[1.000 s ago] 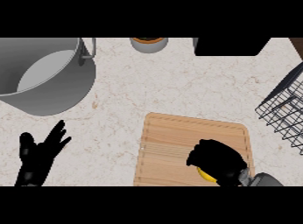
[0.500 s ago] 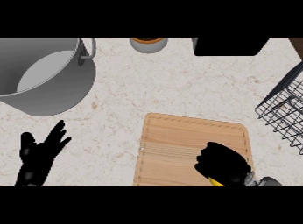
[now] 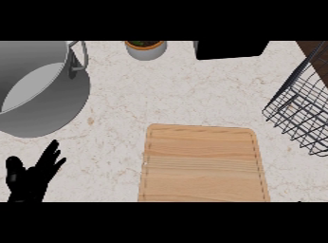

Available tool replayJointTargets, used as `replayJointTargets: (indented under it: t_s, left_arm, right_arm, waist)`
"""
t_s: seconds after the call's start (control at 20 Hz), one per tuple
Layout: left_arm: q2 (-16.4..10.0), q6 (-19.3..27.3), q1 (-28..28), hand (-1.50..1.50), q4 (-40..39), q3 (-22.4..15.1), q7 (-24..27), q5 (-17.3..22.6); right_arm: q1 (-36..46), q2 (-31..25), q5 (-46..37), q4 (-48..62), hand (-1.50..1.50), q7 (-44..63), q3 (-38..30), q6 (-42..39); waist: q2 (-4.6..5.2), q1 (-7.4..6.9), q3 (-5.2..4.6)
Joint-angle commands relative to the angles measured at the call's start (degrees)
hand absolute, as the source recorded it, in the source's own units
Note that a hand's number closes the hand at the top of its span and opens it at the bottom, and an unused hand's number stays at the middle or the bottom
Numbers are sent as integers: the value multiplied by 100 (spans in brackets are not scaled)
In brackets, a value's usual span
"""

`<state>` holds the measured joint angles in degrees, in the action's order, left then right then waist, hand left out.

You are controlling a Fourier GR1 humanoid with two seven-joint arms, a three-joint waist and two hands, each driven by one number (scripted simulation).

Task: Pick the lemon from the cutting board and place it in the basket

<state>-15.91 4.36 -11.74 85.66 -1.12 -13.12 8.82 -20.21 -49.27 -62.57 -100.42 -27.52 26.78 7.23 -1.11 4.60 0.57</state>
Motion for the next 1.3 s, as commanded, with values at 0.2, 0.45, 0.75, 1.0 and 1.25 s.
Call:
replayJointTargets:
  t_s: [0.2,0.45,0.75,1.0,1.25]
  left_arm:
    - [34,-50,-206,0,-54,-10,-75,54]
    - [67,34,-108,0,-182,13,-95,4]
    - [82,-7,-326,0,34,-71,-107,-7]
    - [14,-100,-89,0,-128,-77,-101,-45]
    - [67,-101,-13,0,17,-165,-246,-51]
  right_arm:
    - [-1628,184,2916,-425,150,-1248,-360,567]
    - [-1947,-107,4885,-1589,150,-1901,-1157,134]
    - [-2330,-842,7007,-2016,150,-1785,-2979,-692]
    - [-2187,-1281,8735,-1641,150,-1225,-4694,-1430]
    - [-1956,-1967,10170,-677,150,-558,-6159,-2477]
  waist:
    - [125,7,-34]
    - [108,60,-77]
    - [80,-41,-89]
    - [101,-110,-95]
    - [102,-281,-82]
